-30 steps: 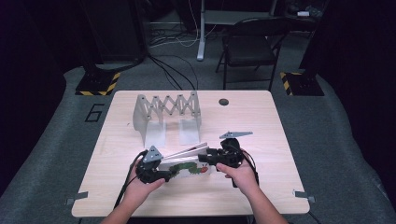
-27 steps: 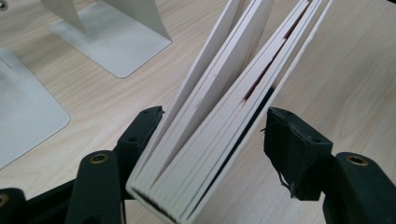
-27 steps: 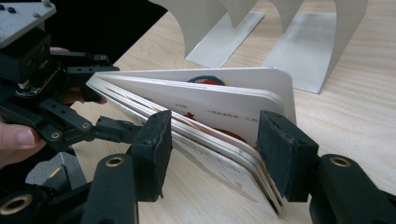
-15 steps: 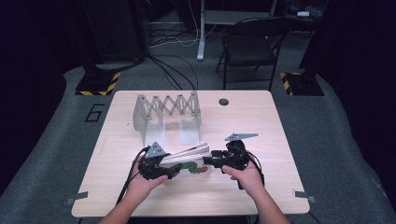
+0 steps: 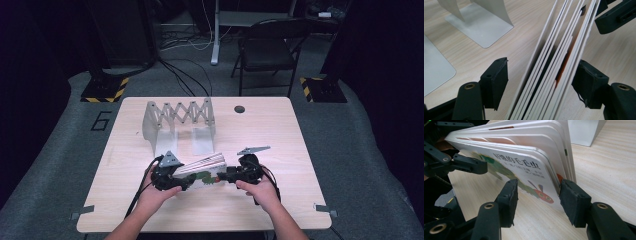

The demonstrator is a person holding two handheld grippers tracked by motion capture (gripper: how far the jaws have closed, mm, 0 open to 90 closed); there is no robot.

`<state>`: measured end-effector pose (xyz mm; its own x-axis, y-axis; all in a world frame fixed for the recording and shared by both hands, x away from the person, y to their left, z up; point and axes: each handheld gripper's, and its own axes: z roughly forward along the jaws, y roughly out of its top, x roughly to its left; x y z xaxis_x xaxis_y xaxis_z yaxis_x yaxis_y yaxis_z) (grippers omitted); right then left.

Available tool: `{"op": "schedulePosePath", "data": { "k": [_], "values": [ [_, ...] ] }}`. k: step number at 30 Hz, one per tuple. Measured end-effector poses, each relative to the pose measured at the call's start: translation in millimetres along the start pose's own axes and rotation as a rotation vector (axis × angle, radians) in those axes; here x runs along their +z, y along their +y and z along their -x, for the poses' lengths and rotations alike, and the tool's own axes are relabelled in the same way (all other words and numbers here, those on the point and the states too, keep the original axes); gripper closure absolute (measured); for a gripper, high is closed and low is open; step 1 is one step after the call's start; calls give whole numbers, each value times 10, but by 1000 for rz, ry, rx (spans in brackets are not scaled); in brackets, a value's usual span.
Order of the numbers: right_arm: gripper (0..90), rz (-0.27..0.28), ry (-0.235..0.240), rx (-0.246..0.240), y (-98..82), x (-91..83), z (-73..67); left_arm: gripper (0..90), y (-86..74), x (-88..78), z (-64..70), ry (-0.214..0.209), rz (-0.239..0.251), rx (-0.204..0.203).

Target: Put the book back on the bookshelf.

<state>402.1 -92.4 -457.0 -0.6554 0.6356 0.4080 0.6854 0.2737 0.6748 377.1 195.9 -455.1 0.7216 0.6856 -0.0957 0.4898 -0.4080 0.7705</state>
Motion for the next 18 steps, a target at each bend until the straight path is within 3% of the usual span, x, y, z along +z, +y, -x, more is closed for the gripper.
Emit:
{"op": "schedulePosePath", "data": {
  "k": [6, 9, 18],
  "values": [
    [510, -12, -12, 25, -33, 101, 71, 344, -5, 5, 15, -14, -2, -13],
    [509, -29, -34, 40, -42, 170, 86, 384, 3, -18, 41, 11, -5, 38],
    [505, -35, -57, 22, -29, 286, 125, 457, 19, -28, 70, 8, 21, 51]
  ]
}}
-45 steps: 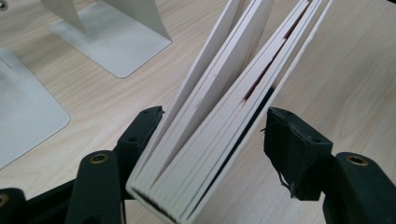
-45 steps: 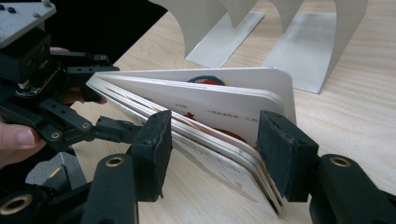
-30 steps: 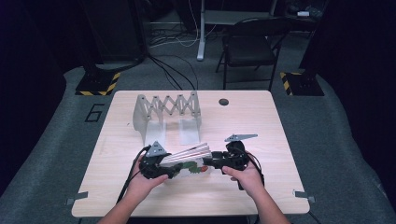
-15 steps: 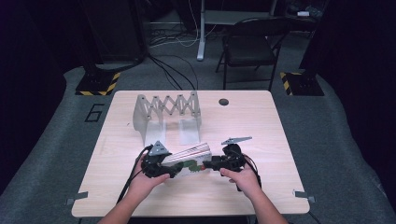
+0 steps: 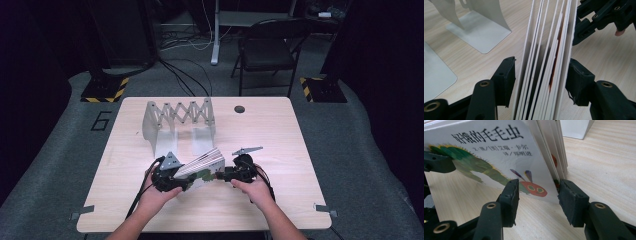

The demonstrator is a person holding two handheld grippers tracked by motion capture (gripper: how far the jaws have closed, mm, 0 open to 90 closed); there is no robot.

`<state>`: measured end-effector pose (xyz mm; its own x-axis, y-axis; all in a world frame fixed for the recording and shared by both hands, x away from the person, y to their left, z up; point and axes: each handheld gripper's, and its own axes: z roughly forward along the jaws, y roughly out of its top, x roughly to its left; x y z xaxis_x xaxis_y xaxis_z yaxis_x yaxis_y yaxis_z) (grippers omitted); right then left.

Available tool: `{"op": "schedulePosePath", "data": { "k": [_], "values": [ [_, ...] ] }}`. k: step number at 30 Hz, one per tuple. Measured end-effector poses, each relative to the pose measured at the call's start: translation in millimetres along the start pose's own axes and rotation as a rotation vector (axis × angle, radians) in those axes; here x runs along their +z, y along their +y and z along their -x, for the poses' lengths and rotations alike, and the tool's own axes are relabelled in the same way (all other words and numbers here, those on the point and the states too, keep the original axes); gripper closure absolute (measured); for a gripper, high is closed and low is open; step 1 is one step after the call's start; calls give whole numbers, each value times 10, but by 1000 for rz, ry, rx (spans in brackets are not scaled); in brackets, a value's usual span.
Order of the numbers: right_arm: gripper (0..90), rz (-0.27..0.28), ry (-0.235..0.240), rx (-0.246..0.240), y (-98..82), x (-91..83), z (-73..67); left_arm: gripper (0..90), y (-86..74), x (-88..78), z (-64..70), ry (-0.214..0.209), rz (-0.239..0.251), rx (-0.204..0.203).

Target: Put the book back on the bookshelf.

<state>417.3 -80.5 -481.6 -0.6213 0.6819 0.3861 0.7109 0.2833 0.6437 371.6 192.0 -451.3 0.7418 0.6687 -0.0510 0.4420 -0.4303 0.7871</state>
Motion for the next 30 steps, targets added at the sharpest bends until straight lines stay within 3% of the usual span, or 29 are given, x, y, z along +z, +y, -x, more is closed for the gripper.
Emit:
{"op": "schedulePosePath", "data": {
  "k": [3, 17, 30],
  "values": [
    [502, -1, 3, 6, 6, 24, 17, 476, 11, 16, -10, 3, -16, 19],
    [495, -4, -4, 5, 2, 88, 47, 534, 29, 81, -4, -12, -21, 21],
    [492, -19, 6, 26, -56, 92, 82, 619, 20, 124, 40, -30, -36, 68]
  ]
}}
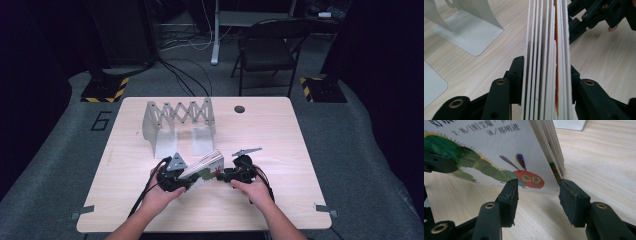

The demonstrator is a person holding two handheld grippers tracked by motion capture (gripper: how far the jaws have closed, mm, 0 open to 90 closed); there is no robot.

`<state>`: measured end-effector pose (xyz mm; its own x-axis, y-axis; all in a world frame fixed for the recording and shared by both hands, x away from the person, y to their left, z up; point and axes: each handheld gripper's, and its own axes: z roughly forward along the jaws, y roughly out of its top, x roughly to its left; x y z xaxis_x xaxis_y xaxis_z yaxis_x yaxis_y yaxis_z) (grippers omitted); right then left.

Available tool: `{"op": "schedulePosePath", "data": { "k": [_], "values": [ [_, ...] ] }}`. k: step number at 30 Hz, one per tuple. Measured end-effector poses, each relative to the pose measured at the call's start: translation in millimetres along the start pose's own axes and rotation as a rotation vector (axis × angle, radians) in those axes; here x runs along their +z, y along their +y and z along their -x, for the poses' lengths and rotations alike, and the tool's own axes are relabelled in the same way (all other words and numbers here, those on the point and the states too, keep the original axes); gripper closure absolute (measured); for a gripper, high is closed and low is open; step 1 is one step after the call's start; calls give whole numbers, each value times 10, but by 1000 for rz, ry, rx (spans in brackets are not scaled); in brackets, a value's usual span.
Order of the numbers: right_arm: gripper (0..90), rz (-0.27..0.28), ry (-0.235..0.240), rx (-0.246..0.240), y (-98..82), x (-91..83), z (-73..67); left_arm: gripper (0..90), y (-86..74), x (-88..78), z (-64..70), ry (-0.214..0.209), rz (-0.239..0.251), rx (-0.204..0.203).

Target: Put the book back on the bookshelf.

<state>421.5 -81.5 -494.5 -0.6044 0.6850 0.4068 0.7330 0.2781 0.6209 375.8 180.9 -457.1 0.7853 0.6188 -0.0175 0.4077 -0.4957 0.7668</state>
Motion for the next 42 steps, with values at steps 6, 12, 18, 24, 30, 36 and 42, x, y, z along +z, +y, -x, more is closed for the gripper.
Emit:
{"op": "schedulePosePath", "data": {
  "k": [6, 12, 18, 24, 30, 36, 42],
  "values": [
    [492, -6, -1, 7, -21, -10, 35, 692, 4, -5, 5, -14, -7, 9],
    [490, -4, -4, 14, -27, -19, 58, 701, 11, 0, 17, -17, -20, 12],
    [489, -7, -8, 6, -33, -10, 59, 713, 10, 1, 25, -13, -21, 28],
    [485, -19, -15, 4, -42, 9, 58, 725, 7, 0, 43, -15, -21, 39],
    [482, -24, -19, 2, -46, 10, 60, 738, 1, -2, 43, 3, -11, 51],
    [479, -22, -24, -16, -52, 21, 77, 758, 1, -4, 56, -1, -12, 56],
    [477, -30, -25, 3, -58, 16, 76, 760, -3, -3, 83, -2, -9, 53]
  ]
}}
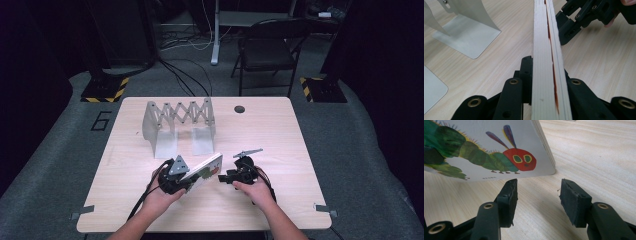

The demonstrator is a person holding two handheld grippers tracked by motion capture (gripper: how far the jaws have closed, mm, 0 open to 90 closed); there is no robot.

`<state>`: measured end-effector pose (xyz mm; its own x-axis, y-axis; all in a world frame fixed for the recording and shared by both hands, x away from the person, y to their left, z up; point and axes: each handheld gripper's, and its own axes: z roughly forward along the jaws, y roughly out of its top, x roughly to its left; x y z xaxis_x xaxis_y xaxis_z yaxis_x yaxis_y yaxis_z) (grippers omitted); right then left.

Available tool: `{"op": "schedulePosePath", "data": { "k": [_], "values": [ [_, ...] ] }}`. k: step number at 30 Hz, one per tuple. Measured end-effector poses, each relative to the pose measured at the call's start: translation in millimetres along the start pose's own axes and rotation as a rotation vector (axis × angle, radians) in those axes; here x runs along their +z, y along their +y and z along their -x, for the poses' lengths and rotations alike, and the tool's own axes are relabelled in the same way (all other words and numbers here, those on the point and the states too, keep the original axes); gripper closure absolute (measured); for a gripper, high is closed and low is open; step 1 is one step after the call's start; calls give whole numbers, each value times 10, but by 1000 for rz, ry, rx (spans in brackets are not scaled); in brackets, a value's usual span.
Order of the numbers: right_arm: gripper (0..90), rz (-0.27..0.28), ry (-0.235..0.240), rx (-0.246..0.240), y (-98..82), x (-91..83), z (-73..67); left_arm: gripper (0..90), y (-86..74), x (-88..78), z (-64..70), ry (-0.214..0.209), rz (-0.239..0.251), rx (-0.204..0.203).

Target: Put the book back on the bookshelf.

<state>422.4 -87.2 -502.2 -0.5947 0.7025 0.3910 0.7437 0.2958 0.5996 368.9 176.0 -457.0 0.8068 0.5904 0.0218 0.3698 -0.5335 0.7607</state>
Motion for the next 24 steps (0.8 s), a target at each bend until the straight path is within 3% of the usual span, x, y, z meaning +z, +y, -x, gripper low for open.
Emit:
{"op": "schedulePosePath", "data": {
  "k": [24],
  "values": [
    [472, 5, -9, 9, -17, -39, 62, 762, 87, -87, 40, -20, 30, -12]
  ]
}}
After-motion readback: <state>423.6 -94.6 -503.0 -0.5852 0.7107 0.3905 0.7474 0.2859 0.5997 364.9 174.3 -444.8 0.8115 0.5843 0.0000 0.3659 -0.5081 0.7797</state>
